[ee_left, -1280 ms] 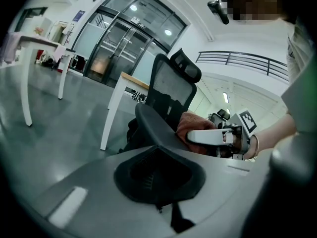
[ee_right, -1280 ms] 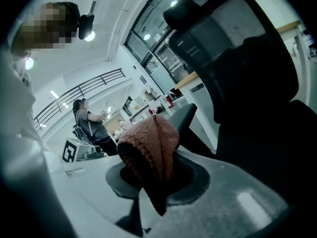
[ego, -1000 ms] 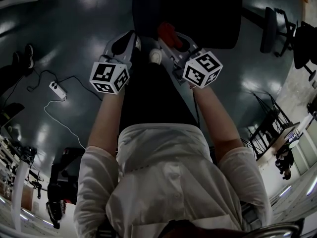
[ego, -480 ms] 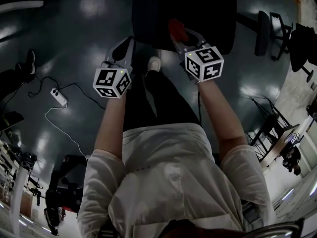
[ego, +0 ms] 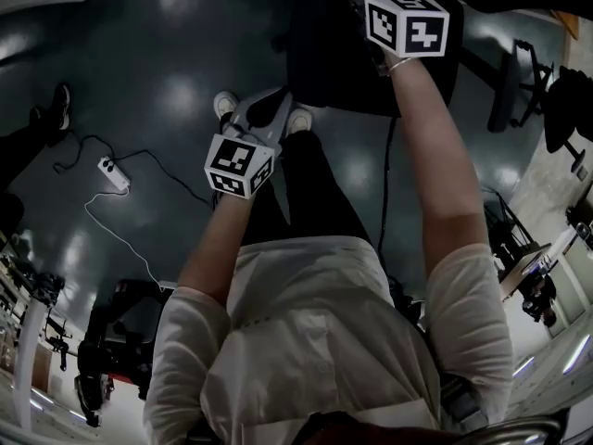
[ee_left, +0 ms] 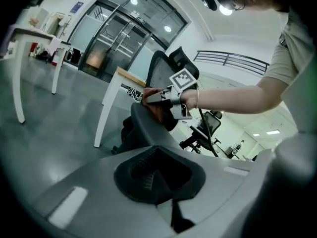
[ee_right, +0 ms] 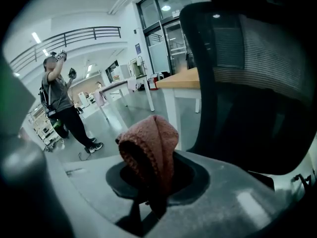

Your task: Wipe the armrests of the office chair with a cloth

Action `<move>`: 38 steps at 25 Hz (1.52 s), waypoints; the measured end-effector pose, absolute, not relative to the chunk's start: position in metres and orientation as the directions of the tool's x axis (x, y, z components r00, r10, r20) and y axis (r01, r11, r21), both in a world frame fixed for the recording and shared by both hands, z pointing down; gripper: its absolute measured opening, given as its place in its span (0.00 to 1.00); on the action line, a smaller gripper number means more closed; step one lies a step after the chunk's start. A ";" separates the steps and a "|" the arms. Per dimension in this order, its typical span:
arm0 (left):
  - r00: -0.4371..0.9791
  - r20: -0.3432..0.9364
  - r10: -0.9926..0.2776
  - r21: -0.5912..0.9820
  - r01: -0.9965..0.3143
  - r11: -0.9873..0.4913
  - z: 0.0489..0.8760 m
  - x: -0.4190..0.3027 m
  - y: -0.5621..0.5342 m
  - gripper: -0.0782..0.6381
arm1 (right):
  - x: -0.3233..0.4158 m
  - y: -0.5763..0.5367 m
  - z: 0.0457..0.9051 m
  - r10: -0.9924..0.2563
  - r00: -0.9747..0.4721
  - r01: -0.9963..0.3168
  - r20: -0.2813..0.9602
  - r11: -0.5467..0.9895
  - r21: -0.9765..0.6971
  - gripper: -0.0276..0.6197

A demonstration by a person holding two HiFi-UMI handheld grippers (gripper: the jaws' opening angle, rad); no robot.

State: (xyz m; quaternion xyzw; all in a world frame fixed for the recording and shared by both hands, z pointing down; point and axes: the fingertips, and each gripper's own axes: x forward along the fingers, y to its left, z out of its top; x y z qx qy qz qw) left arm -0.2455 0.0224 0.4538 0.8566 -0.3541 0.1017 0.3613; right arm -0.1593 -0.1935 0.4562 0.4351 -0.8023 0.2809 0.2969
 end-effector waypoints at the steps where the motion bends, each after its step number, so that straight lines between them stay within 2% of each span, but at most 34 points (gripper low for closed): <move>1: 0.740 0.424 -0.523 0.557 -0.668 -0.494 0.454 -0.246 0.022 0.12 | -0.166 -0.199 0.458 -0.520 -0.445 -0.860 0.729 0.476 -0.185 0.15; 9: 0.776 0.383 -0.501 0.611 -0.620 -0.492 0.454 -0.248 0.025 0.12 | -0.202 -0.203 0.470 -0.414 -0.414 -0.774 0.810 0.629 -0.074 0.15; 17: 0.767 0.405 -0.498 0.609 -0.632 -0.478 0.460 -0.254 0.026 0.12 | -0.239 -0.198 0.469 -0.373 -0.411 -0.669 0.832 0.743 0.002 0.15; 21: 0.765 0.404 -0.501 0.612 -0.633 -0.474 0.459 -0.256 0.027 0.12 | -0.275 -0.191 0.457 -0.332 -0.504 -0.628 0.797 0.774 -0.074 0.15; 25: 0.753 0.405 -0.518 0.606 -0.646 -0.465 0.460 -0.265 0.023 0.12 | -0.304 -0.174 0.461 -0.275 -0.521 -0.550 0.808 0.832 -0.072 0.15; 31: 0.708 0.420 -0.568 0.587 -0.689 -0.425 0.459 -0.294 0.021 0.12 | -0.338 -0.120 0.464 -0.109 -0.549 -0.420 0.829 0.893 -0.160 0.15; 33: 0.685 0.429 -0.589 0.582 -0.708 -0.401 0.460 -0.305 0.022 0.12 | -0.343 -0.102 0.465 -0.065 -0.549 -0.404 0.833 0.893 -0.197 0.15; 38: 0.642 0.432 -0.633 0.574 -0.738 -0.356 0.461 -0.324 0.025 0.12 | -0.343 -0.073 0.469 -0.049 -0.541 -0.395 0.840 0.896 -0.203 0.15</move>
